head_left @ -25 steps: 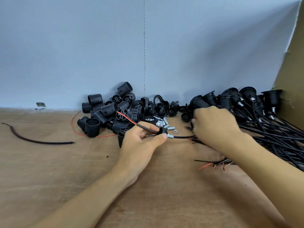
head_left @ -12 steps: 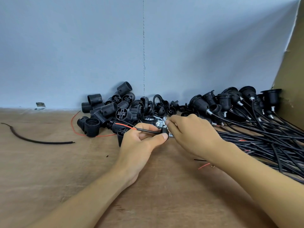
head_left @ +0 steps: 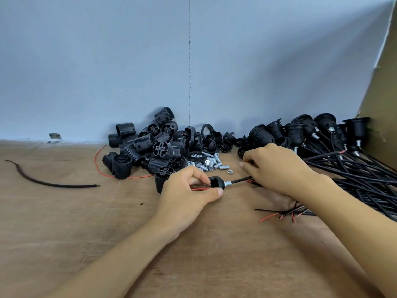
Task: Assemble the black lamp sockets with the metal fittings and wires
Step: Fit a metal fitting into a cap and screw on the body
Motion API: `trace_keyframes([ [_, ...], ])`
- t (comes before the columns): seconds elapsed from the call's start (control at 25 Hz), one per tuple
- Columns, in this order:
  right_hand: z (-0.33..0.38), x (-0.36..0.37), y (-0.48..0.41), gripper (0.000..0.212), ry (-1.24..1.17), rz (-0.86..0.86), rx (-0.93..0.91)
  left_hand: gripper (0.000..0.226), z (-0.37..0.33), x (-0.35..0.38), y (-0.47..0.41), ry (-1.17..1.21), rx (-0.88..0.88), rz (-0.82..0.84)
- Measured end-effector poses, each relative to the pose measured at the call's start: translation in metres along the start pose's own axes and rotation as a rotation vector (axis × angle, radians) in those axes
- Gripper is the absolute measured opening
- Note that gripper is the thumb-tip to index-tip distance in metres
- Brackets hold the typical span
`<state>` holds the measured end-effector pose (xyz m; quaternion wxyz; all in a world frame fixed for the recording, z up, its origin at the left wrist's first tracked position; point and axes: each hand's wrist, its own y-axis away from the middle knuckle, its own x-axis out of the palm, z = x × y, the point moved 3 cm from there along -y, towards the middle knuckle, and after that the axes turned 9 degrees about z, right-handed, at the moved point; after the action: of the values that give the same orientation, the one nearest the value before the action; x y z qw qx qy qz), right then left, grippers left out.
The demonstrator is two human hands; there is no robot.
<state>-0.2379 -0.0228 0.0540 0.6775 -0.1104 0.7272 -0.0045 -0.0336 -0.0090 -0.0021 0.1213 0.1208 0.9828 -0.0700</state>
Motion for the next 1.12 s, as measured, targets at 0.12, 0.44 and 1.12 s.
trace_keyframes([
  [0.12,0.0,0.001,0.0,0.028,0.025,-0.021,0.015,0.026,-0.001,0.001,0.002,-0.13,0.029,-0.044],
  [0.44,0.013,0.008,0.0,0.022,-0.14,-0.123,-0.093,0.033,-0.003,0.004,0.002,-0.186,0.102,0.002],
  [1.12,0.045,0.027,0.008,0.023,-0.751,-0.007,-0.184,0.056,-0.015,-0.037,0.013,-0.775,0.231,-0.515],
])
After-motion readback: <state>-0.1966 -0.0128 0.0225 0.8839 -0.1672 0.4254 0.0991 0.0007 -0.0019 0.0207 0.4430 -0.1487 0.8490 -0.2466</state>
